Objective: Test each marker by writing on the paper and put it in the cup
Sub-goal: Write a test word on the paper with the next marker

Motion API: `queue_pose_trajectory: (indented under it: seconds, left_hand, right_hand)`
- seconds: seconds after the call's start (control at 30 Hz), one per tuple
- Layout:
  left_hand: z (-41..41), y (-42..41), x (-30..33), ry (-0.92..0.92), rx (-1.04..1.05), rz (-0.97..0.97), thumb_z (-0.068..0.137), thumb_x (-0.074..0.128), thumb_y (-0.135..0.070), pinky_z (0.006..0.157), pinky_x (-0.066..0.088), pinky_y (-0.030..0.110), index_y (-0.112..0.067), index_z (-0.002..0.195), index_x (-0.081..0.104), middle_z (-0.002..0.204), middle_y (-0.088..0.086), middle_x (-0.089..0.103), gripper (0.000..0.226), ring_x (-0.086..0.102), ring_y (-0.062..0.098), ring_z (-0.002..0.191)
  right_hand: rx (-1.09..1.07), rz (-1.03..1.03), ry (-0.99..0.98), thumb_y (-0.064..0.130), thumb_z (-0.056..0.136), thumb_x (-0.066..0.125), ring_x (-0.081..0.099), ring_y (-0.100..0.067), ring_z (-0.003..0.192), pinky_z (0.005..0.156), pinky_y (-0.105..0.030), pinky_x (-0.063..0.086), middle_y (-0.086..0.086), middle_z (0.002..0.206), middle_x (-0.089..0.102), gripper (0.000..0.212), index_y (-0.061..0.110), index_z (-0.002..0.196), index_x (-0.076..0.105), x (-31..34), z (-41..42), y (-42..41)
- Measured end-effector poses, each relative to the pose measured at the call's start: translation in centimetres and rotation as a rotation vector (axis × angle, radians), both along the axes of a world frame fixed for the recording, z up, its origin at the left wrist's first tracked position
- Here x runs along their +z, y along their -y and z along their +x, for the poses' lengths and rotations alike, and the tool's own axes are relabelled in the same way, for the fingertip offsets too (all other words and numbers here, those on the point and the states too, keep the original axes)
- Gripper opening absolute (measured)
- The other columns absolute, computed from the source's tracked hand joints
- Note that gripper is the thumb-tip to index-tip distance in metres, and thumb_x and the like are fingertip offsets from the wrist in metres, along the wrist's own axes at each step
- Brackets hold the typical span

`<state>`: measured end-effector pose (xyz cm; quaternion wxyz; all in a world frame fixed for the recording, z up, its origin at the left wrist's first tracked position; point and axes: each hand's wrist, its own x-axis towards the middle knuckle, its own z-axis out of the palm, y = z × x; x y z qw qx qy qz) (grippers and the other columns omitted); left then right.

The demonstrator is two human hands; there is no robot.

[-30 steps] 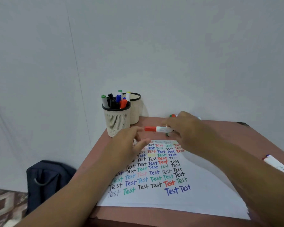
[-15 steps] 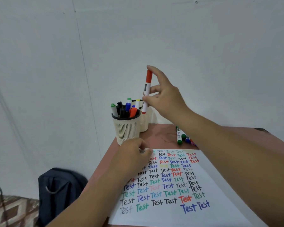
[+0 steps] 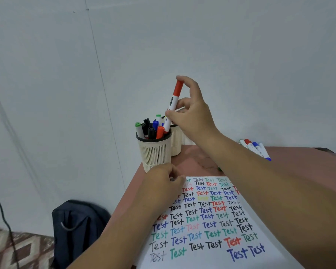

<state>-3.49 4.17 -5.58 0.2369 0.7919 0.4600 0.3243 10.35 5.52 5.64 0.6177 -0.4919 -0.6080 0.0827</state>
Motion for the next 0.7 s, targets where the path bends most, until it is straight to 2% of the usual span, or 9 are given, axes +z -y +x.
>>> queue_pose_trajectory:
  seconds: [0.07,0.17,0.27,0.37,0.43,0.57,0.63,0.7]
  left_hand:
    - [0.0,0.0,0.0,0.000,0.002,0.002,0.090,0.067,-0.039,0.067,0.052,0.024,-0.032,0.083,0.067,0.080,-0.015,0.067,0.011,0.062,0.001,0.074]
    - [0.1,0.1,0.1,0.004,-0.002,-0.004,0.090,0.067,-0.039,0.068,0.053,0.025,-0.031,0.083,0.066,0.080,-0.014,0.067,0.011,0.062,0.001,0.075]
    - [0.0,0.2,0.2,-0.011,0.001,0.008,0.091,0.066,-0.039,0.067,0.050,0.023,-0.031,0.084,0.066,0.081,-0.014,0.067,0.011,0.061,0.001,0.076]
    - [0.0,0.2,0.2,-0.015,0.005,0.020,0.091,0.066,-0.039,0.065,0.048,0.021,-0.030,0.084,0.066,0.081,-0.013,0.067,0.011,0.061,0.001,0.075]
    - [0.0,0.3,0.2,-0.020,0.005,0.024,0.092,0.066,-0.038,0.064,0.048,0.020,-0.030,0.084,0.066,0.081,-0.012,0.067,0.011,0.061,0.002,0.074]
    - [-0.1,0.2,0.3,-0.029,0.001,0.039,0.091,0.066,-0.038,0.065,0.049,0.021,-0.029,0.084,0.066,0.080,-0.012,0.067,0.011,0.061,0.002,0.074]
    - [-0.1,0.1,0.2,-0.021,-0.003,0.034,0.091,0.066,-0.037,0.065,0.050,0.023,-0.029,0.083,0.066,0.080,-0.011,0.067,0.012,0.061,0.002,0.074]
    - [0.0,0.1,0.1,-0.018,-0.004,0.030,0.091,0.067,-0.037,0.065,0.051,0.024,-0.029,0.082,0.066,0.080,-0.011,0.067,0.012,0.061,0.002,0.074]
  right_hand:
    - [0.000,-0.014,0.052,0.005,0.084,0.079,0.072,-0.012,0.071,0.083,-0.030,0.060,0.004,0.081,0.073,0.083,0.044,0.145,0.038,-0.4,-0.1,0.1]
    - [0.000,-0.063,0.118,0.011,0.084,0.080,0.070,-0.003,0.077,0.077,-0.013,0.052,0.006,0.081,0.075,0.081,0.046,0.145,0.039,-0.9,-0.3,0.1]
    - [-0.006,-0.102,0.128,0.015,0.087,0.079,0.067,0.001,0.082,0.071,-0.004,0.044,0.008,0.085,0.074,0.072,0.048,0.140,0.042,-1.4,-0.5,-0.1]
    - [0.004,-0.138,0.136,0.016,0.090,0.076,0.062,0.005,0.079,0.078,-0.011,0.047,0.013,0.097,0.069,0.040,0.037,0.122,0.065,-2.1,-0.5,-0.3]
    - [0.022,-0.189,0.167,0.014,0.091,0.075,0.059,0.008,0.079,0.086,-0.015,0.048,0.013,0.104,0.068,0.026,0.029,0.112,0.074,-3.0,-0.3,-0.4]
    - [0.032,-0.153,0.226,0.010,0.093,0.072,0.061,-0.001,0.106,0.095,-0.012,0.044,0.007,0.111,0.070,0.019,0.021,0.106,0.081,-3.7,0.0,-0.4]
    - [0.044,-0.163,0.226,0.011,0.095,0.071,0.060,-0.003,0.109,0.095,-0.009,0.043,0.008,0.115,0.068,0.021,0.023,0.109,0.080,-3.6,0.4,-0.1]
    - [0.038,-0.168,0.217,0.014,0.096,0.069,0.061,-0.002,0.105,0.087,-0.004,0.043,0.009,0.117,0.067,0.024,0.028,0.115,0.077,-3.3,1.2,0.2]
